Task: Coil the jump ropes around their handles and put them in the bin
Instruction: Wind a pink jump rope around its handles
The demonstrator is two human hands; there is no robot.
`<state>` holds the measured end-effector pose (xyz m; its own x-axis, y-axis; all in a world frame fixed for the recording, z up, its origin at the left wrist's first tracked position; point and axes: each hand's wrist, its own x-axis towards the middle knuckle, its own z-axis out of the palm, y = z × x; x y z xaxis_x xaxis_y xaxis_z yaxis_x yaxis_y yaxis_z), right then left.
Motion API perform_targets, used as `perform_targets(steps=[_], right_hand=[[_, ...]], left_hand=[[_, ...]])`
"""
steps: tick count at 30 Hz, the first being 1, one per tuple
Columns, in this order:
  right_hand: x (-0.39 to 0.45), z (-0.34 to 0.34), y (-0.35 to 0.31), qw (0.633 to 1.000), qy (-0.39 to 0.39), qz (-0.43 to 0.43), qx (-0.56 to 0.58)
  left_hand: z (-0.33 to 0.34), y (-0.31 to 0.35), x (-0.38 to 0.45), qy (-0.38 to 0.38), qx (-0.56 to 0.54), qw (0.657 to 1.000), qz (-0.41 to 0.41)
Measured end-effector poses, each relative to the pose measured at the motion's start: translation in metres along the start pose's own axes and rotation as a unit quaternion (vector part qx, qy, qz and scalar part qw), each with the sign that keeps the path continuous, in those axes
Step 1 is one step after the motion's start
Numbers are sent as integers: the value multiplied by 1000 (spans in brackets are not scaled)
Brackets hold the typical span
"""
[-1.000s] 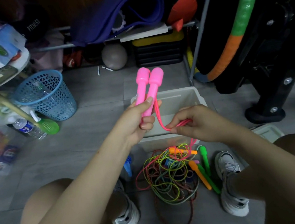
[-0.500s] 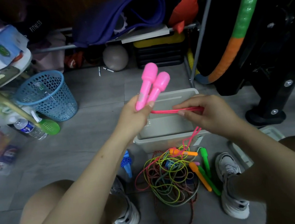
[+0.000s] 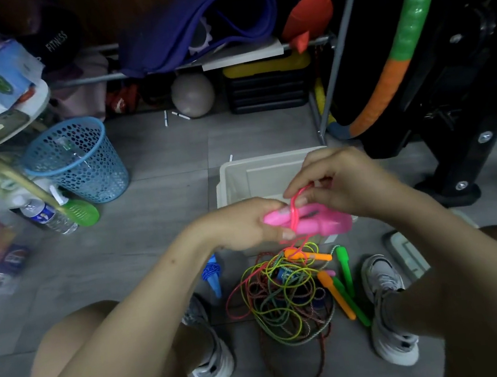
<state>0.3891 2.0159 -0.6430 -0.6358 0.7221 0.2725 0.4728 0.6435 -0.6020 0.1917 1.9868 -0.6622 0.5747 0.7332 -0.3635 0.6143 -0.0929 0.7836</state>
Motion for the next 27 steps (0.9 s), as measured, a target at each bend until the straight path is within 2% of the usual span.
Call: perform_targets(steps=[2,5,9,11,13,16,18,20,23,27], right_hand=[[0,-6,0,985,-79,86,124],[-3,-7,5,911,-161,184,333],[-8,-3,9,827,-222,206,474],[-10,0,10,798,-209,209,525],[-13,9,5,773,-171,205,575],[-14,20,1,724,-55,294,622],[-12,21,2,680,-60,293,670],[-10,23,3,657,-51,262,705],[-12,29,8,653,-48,222,722],[-16,43,4,729,-9,217,650]], left_hand=[[-1,0,-6,-77,-55,995,-14],[-2,-2,-10,-128,-125,983,-26],[-8,1,-15,-184,-184,966,-10],[-10,1,-17,-206,-209,956,2],[-10,-1,-20,-191,-239,952,14],[-10,-6,-23,-107,-273,956,33],[-11,-12,-24,-48,-301,952,38],[-9,-14,-24,-10,-325,945,34],[-6,-13,-23,43,-344,938,12],[-2,-10,-18,93,-396,914,-6]])
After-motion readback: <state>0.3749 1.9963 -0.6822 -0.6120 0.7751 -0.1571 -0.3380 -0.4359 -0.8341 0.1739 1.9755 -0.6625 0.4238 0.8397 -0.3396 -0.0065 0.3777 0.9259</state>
